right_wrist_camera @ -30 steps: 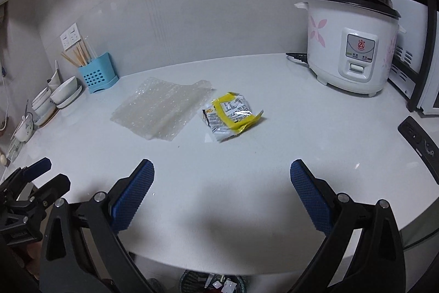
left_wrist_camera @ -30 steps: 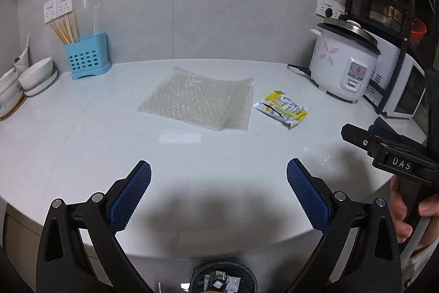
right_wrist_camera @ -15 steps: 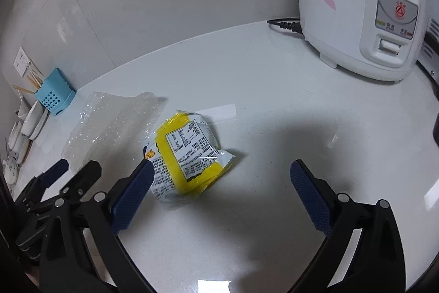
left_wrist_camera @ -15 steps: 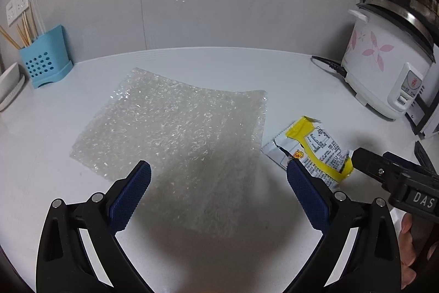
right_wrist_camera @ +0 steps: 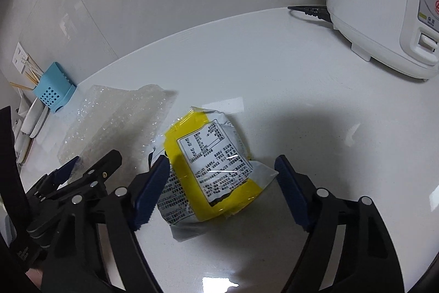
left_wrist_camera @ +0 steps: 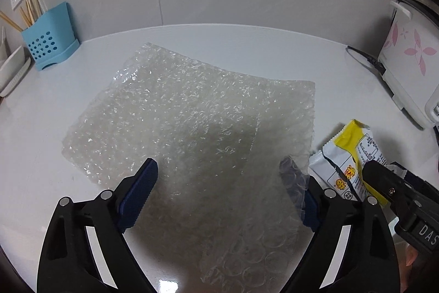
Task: Collect trash
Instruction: 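Grasp the bubble-wrap sheet with the left tool while the right tool grasps the yellow snack wrapper, then carry the bubble wrap and snack wrapper down over the wastebasket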
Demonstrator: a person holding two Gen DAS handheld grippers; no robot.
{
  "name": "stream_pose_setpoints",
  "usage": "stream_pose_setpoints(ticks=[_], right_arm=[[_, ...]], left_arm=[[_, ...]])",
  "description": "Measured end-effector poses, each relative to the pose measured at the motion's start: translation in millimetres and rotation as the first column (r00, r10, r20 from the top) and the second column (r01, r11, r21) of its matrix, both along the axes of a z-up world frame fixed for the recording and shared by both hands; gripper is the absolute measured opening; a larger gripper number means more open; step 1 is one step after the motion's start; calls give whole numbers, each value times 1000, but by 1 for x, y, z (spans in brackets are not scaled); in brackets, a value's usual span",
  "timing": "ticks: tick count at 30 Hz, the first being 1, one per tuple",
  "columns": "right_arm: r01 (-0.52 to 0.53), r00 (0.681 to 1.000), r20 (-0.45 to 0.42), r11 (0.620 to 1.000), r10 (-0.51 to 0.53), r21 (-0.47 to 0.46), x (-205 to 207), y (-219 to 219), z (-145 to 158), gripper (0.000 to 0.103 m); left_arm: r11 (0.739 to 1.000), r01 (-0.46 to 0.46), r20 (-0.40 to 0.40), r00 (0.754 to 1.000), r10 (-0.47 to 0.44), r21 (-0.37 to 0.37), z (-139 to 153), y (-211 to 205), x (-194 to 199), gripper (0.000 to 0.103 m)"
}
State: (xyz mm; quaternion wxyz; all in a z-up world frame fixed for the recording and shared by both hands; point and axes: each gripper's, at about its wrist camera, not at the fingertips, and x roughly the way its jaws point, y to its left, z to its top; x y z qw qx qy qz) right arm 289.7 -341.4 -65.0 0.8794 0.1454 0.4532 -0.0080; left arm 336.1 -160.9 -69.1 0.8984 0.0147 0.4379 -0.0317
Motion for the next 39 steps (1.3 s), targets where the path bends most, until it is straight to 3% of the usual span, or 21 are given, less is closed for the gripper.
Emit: stream_pose_setpoints(ticks=[4, 5, 7, 11, 14, 24, 39], right_arm=[[-3, 1000, -13, 997, 2, -79, 2, 10, 0, 50], [5, 1000, -15, 997, -6, -83, 3, 11, -1, 40], [1, 1000, -18, 999, -2, -53, 2, 11, -1, 27], [2, 1000, -9, 999, -2, -36, -2, 12, 2, 18], [14, 1000, -2, 999, -14, -39, -8, 7, 5, 16], [41, 999, 35, 999, -40, -35, -31, -4, 27, 14], [38, 993, 117, 999, -33, -39, -89, -2, 75, 12]], left_arm=[[997, -14, -3, 1000, 14, 75, -1, -3, -4, 67], [997, -21, 0, 1000, 21, 80, -1, -3, -6, 63], [993, -36, 10, 999, 35, 109, 0, -4, -9, 43], [987, -40, 16, 999, 38, 157, 3, -2, -13, 13], [992, -42, 12, 999, 41, 118, 9, 6, -17, 10], [994, -35, 56, 998, 30, 99, 39, 21, -41, 9], [997, -41, 106, 994, 34, 63, 97, 43, -111, 8]])
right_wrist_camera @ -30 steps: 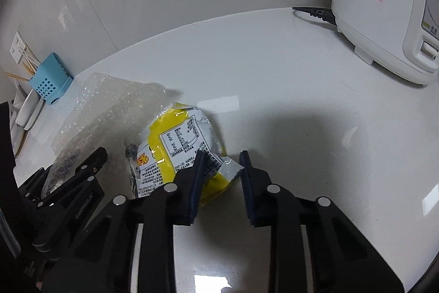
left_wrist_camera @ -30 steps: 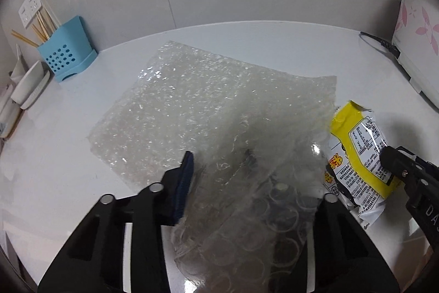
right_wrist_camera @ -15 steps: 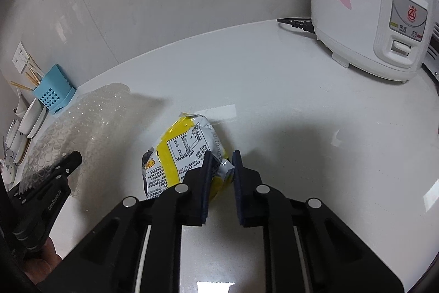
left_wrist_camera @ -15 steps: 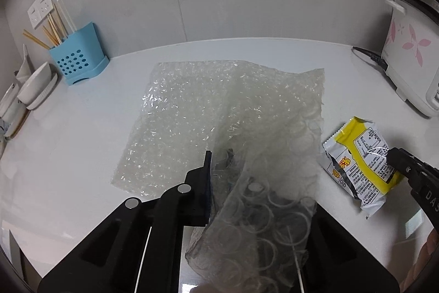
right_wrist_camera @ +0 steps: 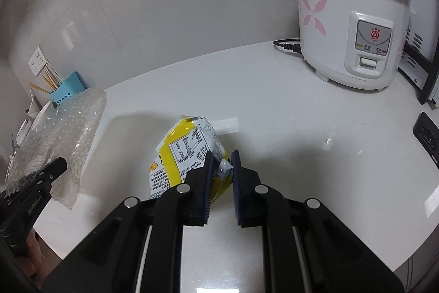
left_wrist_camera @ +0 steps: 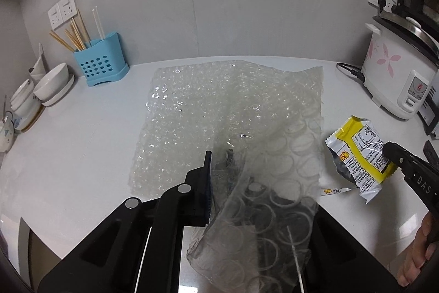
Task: Collect trash
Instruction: 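Carry the bubble wrap and snack wrapper down over the wastebasket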
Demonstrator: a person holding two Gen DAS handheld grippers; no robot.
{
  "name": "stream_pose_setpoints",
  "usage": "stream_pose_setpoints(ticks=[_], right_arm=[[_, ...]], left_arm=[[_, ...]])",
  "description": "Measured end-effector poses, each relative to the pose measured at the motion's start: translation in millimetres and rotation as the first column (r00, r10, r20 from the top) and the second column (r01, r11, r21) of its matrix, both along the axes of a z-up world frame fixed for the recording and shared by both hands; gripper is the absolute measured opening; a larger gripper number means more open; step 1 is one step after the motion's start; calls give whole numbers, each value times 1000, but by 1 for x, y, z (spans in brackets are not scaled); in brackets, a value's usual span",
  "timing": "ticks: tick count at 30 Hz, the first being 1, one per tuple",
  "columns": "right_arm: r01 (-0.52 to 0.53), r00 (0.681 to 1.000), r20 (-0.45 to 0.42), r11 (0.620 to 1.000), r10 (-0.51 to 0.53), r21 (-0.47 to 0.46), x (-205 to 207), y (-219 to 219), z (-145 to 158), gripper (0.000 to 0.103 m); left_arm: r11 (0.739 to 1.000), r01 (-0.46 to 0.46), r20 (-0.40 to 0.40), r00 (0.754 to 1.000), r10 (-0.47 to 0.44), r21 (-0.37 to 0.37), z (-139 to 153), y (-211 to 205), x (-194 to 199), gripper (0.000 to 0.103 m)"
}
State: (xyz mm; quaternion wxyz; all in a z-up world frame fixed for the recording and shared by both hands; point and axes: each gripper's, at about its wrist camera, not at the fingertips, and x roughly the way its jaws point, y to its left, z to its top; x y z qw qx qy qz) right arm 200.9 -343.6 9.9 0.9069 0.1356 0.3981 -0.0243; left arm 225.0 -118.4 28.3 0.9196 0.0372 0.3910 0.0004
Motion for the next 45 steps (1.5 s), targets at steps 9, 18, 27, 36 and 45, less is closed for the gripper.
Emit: stream_pose_setpoints(ticks=[9, 18, 27, 36, 45], right_arm=[[-17, 999, 41, 999, 15, 31, -43, 9, 29, 12], [-58, 996, 72, 997, 55, 50, -95, 20, 44, 12], [-140, 985, 112, 988, 132, 62, -157, 40, 44, 12], [-201, 973, 128, 978, 193, 49, -216, 55, 25, 12], [-233, 964, 141, 972, 225, 39, -268, 74, -3, 12]], left_arm=[[1000, -9, 8, 1000, 9, -9, 32, 13, -51, 8], [997, 0, 3, 1000, 1, -73, 44, 35, -115, 8], [994, 29, 9, 1000, -28, -103, 36, 47, -180, 8], [984, 86, 16, 996, -85, -157, 11, 54, -245, 8], [983, 75, 14, 997, -73, -170, -24, 68, -302, 8]])
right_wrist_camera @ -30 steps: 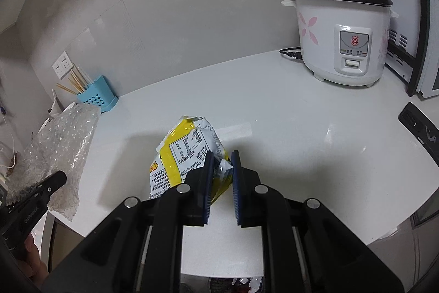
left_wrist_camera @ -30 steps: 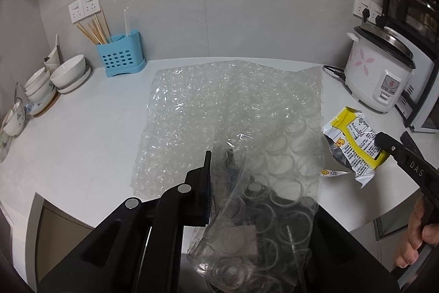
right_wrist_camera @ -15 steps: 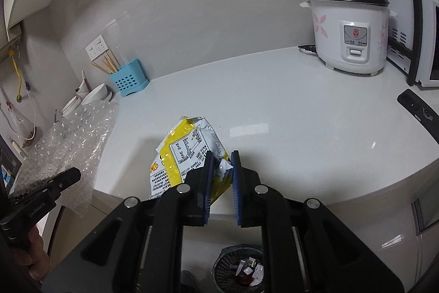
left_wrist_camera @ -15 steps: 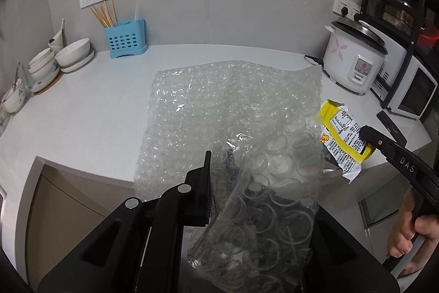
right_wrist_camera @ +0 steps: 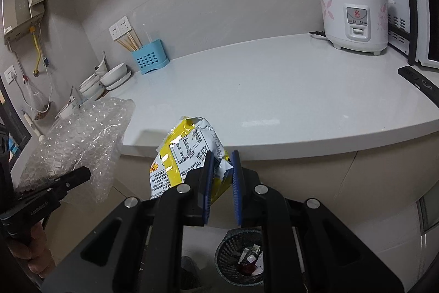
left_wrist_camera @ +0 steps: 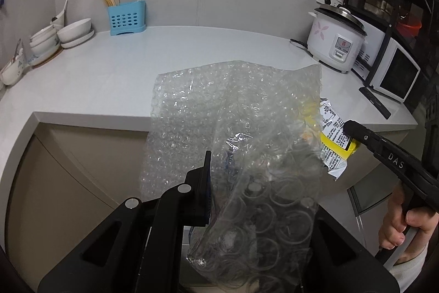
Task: Collect trash
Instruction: 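Carry the bubble wrap and snack wrapper down over the wastebasket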
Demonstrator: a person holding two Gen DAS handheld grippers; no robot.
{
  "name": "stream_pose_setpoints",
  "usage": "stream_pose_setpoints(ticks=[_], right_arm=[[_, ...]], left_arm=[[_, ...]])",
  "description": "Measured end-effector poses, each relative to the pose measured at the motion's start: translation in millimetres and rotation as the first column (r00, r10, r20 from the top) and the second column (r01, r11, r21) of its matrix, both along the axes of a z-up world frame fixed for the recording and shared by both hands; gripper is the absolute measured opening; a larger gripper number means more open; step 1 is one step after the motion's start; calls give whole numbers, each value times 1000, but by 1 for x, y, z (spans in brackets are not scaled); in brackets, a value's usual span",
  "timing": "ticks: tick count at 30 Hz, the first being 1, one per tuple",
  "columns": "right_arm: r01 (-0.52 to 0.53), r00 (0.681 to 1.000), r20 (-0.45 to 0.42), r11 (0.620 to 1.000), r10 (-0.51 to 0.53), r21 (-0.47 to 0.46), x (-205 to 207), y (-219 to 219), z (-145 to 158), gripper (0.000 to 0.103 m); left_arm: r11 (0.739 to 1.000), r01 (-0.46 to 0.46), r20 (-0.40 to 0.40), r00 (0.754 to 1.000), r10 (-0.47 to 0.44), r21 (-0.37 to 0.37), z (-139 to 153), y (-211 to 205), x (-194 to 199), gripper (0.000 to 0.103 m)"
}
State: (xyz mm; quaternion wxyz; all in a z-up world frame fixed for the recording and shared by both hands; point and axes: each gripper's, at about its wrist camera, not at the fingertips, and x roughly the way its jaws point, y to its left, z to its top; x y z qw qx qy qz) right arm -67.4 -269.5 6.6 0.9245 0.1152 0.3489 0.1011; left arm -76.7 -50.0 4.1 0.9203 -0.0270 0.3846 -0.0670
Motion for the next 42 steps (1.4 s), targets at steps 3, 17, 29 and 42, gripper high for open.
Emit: stream_pose_setpoints(ticks=[3, 17, 29, 42], right_arm=[[-5, 1000, 2, 1000, 5, -27, -12, 9, -11, 12], [-37, 994, -107, 996, 28, -81, -38, 38, -96, 12], [2, 948, -316, 996, -31, -92, -7, 26, -229, 12], [67, 851, -499, 977, -163, -204, 15, 22, -379, 12]], left_arm=[[1000, -10, -6, 1000, 10, 10, -16, 2, -11, 8], [999, -28, -111, 993, 29, 15, -122, 13, -20, 8], [1000, -12, -244, 970, 5, -28, -255, 7, 22, 9], [997, 53, -393, 917, -71, -56, -430, -19, 63, 9]])
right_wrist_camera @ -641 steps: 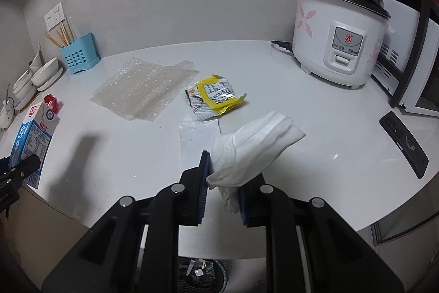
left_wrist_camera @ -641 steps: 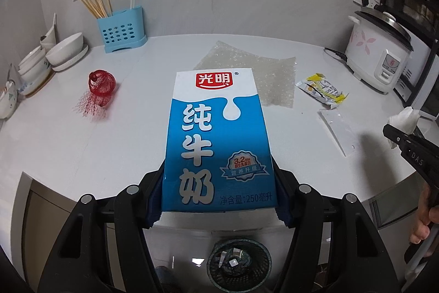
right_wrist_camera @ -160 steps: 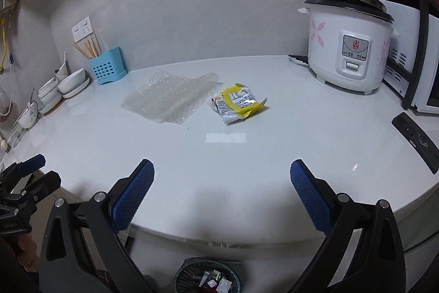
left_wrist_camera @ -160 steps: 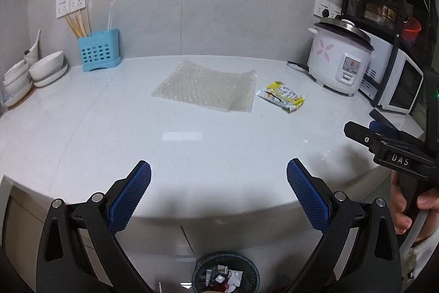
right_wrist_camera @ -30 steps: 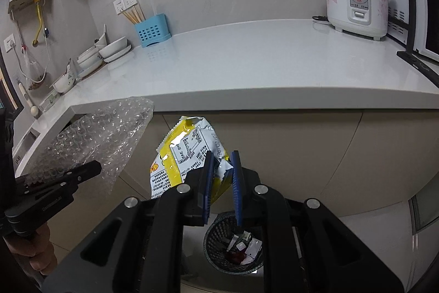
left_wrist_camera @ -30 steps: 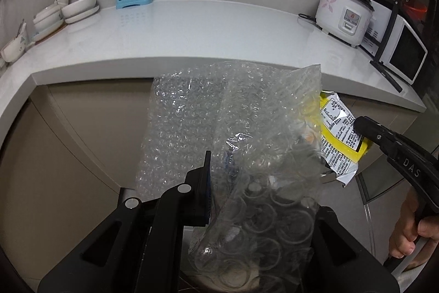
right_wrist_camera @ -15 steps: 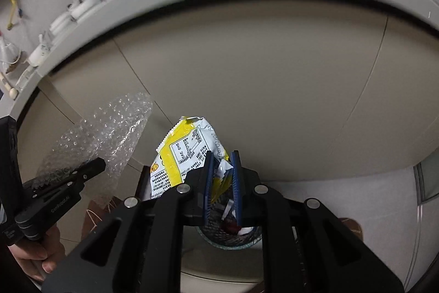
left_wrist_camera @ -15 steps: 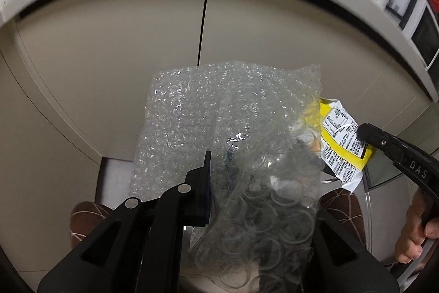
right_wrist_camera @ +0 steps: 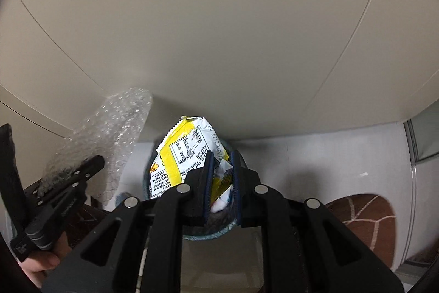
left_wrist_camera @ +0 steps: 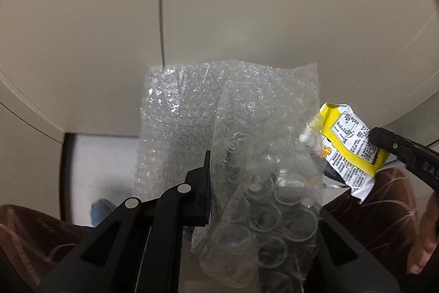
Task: Collect trash
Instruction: 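Carry the bubble wrap and snack wrapper down over the wastebasket, then open both tools to drop the bubble wrap and wrapper into the wastebasket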
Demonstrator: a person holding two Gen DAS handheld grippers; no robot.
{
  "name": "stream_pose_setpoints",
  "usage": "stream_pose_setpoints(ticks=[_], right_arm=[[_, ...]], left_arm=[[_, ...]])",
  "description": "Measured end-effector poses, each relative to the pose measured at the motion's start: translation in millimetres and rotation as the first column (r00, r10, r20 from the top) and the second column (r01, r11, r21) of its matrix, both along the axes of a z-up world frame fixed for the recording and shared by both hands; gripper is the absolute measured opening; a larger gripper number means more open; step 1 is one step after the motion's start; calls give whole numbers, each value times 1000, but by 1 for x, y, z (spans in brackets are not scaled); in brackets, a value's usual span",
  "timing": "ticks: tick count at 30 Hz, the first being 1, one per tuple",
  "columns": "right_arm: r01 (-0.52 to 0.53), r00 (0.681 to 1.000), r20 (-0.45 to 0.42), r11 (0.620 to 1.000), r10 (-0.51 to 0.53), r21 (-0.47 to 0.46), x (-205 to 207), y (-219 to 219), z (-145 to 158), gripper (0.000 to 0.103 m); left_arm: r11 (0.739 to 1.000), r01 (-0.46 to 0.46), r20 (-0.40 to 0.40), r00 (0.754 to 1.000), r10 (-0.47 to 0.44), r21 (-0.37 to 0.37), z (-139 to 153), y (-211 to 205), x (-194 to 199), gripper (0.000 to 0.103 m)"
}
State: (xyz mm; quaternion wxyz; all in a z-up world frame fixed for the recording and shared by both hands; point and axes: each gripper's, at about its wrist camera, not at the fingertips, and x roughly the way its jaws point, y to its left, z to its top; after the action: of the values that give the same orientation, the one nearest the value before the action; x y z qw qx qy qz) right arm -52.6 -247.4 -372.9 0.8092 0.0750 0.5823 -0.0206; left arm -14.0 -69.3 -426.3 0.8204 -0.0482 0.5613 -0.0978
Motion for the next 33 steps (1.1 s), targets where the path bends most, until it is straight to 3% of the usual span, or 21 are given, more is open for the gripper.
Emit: stream_pose_setpoints(ticks=[4, 8, 12, 13, 16, 23, 25, 30, 33], right_arm=[[6, 998, -56, 1000, -7, -11, -1, 0, -29, 12], [-2, 995, -97, 999, -1, -39, 0, 0, -51, 12], [1, 991, -137, 999, -6, -38, 7, -3, -62, 12], [5, 990, -143, 999, -10, -37, 14, -4, -63, 12], [7, 990, -141, 999, -13, -42, 17, -6, -63, 12], [2, 990, -140, 999, -7, -40, 23, 4, -65, 12], [-7, 990, -139, 999, 2, -37, 5, -2, -68, 12], [-39, 987, -153, 999, 37, -13, 8, 1, -73, 12], [-52, 979, -195, 998, 57, 34, 12, 8, -87, 12]], left_arm=[[999, 33, -81, 996, -31, 22, -41, -12, 4, 9], [997, 69, -126, 990, -64, 29, -63, -18, 11, 9], [995, 92, -164, 983, -87, 23, -80, -27, 20, 15], [996, 92, -174, 981, -88, 14, -82, -27, 19, 21], [996, 89, -168, 982, -87, 6, -82, -30, 19, 38], [999, 50, -136, 990, -47, 21, -74, -26, 3, 56], [999, 22, -109, 994, -18, 38, -62, -22, 4, 68], [999, -35, -99, 994, 38, 37, -44, -6, 8, 82], [998, -48, -109, 993, 53, 46, -41, 0, 7, 85]])
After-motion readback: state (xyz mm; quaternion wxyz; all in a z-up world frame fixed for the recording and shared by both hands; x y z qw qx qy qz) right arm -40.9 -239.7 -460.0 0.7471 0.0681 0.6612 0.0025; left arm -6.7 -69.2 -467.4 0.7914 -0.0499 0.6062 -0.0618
